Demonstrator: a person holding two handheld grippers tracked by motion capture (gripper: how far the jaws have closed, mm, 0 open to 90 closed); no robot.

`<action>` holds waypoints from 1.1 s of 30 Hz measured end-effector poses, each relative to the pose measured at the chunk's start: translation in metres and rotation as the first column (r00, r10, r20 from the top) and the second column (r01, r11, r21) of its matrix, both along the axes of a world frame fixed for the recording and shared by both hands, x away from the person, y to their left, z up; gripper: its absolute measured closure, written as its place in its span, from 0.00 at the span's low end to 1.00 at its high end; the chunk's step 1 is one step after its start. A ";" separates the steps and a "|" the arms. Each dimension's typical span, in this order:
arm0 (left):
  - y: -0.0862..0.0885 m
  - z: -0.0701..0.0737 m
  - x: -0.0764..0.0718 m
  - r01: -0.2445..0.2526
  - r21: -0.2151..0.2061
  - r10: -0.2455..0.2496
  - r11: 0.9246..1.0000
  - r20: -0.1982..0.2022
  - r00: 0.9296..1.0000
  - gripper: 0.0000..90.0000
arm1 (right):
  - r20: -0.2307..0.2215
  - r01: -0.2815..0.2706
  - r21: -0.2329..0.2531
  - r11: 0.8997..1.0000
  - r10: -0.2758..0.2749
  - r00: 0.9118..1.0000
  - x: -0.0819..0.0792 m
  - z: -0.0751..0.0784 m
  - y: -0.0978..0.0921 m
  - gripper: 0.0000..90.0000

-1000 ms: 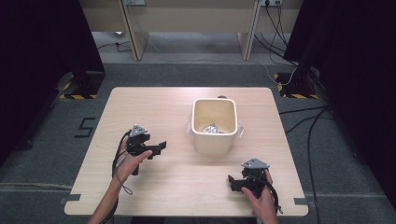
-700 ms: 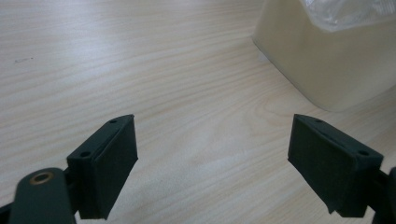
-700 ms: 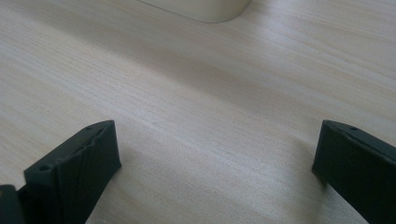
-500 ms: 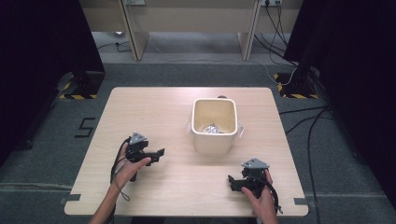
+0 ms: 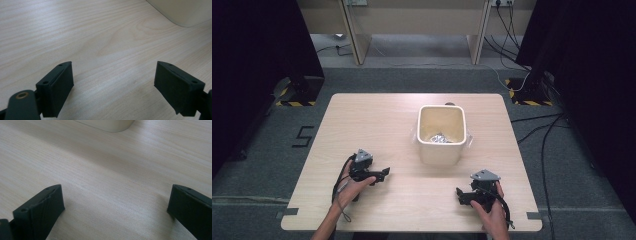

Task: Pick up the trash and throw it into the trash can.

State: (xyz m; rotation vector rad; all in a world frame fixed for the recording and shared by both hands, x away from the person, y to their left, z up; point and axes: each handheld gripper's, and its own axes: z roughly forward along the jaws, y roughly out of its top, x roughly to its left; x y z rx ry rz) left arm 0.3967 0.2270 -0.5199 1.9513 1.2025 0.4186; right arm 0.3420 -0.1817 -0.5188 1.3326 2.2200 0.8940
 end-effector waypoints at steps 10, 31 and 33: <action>-0.002 -0.002 -0.008 0.019 0.012 -0.019 1.000 -0.003 1.000 0.17 | 0.000 0.001 0.001 1.000 -0.001 1.000 0.000 0.000 0.000 0.01; -0.008 -0.003 -0.028 0.040 0.101 -0.042 0.994 0.021 0.999 0.17 | 0.001 0.002 0.000 1.000 -0.002 1.000 0.000 0.000 0.000 0.01; -0.007 -0.003 -0.029 0.040 0.104 -0.042 0.994 0.019 0.999 0.17 | 0.000 0.002 0.001 1.000 -0.002 1.000 0.000 0.000 0.000 0.01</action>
